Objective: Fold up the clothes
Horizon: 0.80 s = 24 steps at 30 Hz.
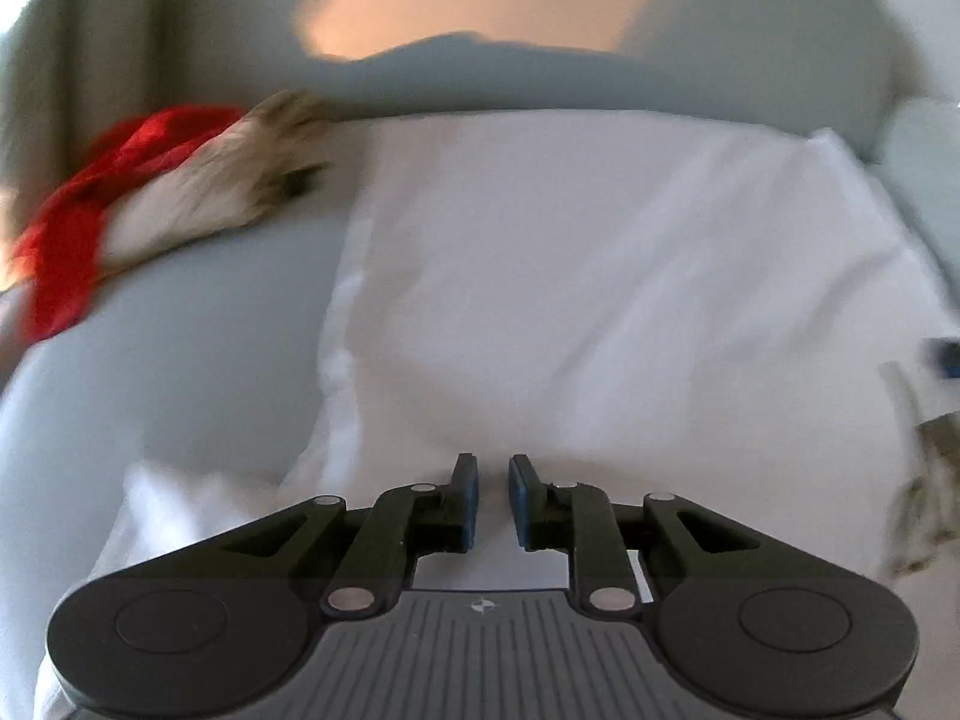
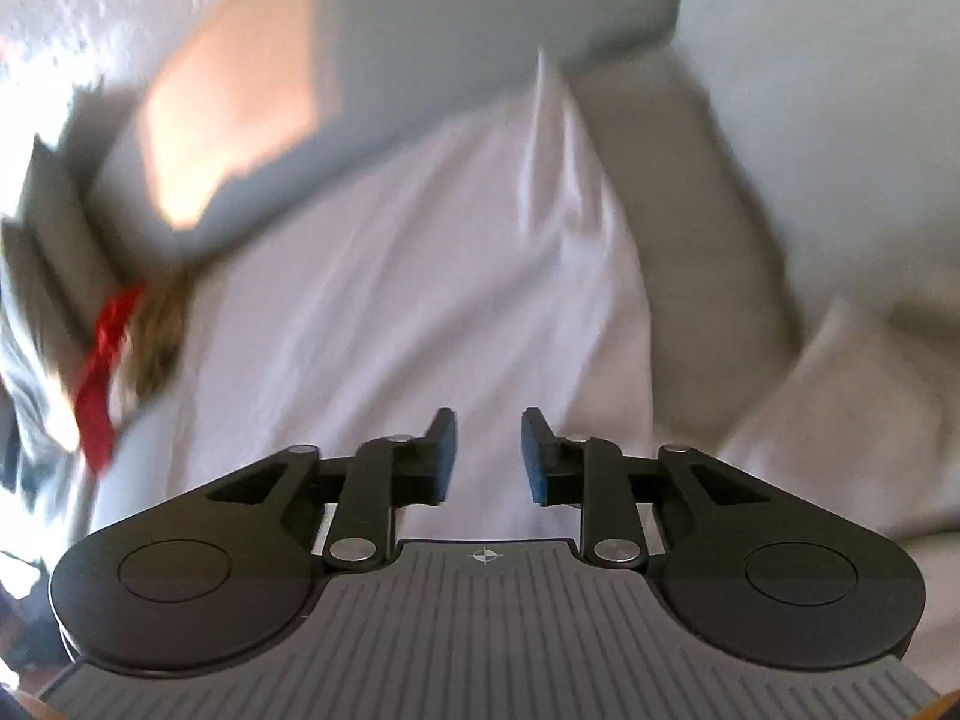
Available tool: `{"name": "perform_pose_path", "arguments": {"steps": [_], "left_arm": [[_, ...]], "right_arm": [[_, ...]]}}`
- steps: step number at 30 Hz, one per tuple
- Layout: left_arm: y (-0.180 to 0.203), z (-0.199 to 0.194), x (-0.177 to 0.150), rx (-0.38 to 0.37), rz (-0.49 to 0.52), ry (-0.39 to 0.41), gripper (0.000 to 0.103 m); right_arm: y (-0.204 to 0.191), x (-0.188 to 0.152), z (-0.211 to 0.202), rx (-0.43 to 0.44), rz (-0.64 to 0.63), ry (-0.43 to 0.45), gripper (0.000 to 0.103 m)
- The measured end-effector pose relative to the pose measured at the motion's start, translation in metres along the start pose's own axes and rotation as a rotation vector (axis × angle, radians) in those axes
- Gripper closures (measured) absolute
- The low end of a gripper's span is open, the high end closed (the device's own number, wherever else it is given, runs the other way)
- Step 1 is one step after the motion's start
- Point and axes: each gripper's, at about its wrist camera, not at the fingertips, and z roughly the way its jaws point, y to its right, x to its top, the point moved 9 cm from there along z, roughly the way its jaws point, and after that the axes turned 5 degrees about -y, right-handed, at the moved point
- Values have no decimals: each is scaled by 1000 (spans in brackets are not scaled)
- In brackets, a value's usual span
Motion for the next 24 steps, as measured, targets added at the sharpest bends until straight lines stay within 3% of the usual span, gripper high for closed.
{"name": "perform_pose_path", "arguments": {"steps": [1,2,4,5,6,7,9,11,14,16,18,20,24], "left_arm": [[-8,-4,-6,63,3,0,83],[-15,-8,-12,111,-1,-6,84],[-25,-21,-23,125,-35,-27,84],[-28,-29,-27,112,-57,-30,85],[-25,-41,-31,73,-85,-24,85],[-19,-54,-35,15,-109,-18,85],[3,-82,-44,-98,-126,-15,85],[27,-112,-58,-172,-120,10,80],[56,-129,-75,-157,-35,36,69],[69,-122,-92,-137,8,7,70],[78,-117,-109,-130,34,-23,72],[80,-125,-123,-143,42,-7,76],[78,-142,-147,-185,69,-128,76]], "right_arm": [[13,-5,2,-71,12,19,103],[28,-5,-2,-120,48,56,103],[48,-9,-19,-152,154,85,103],[49,-11,-30,-231,136,92,100],[49,-13,-41,-310,117,99,92],[47,-16,-53,-368,97,103,92],[24,-32,-71,-292,48,91,91],[1,-50,-89,-219,-3,80,78],[-31,-92,-119,-161,-105,67,60],[-49,-122,-125,-135,-157,39,60],[-55,-135,-104,-155,-198,-14,60],[-56,-158,-99,-181,-213,-56,60],[-52,-199,-119,-193,-228,-124,60]]}}
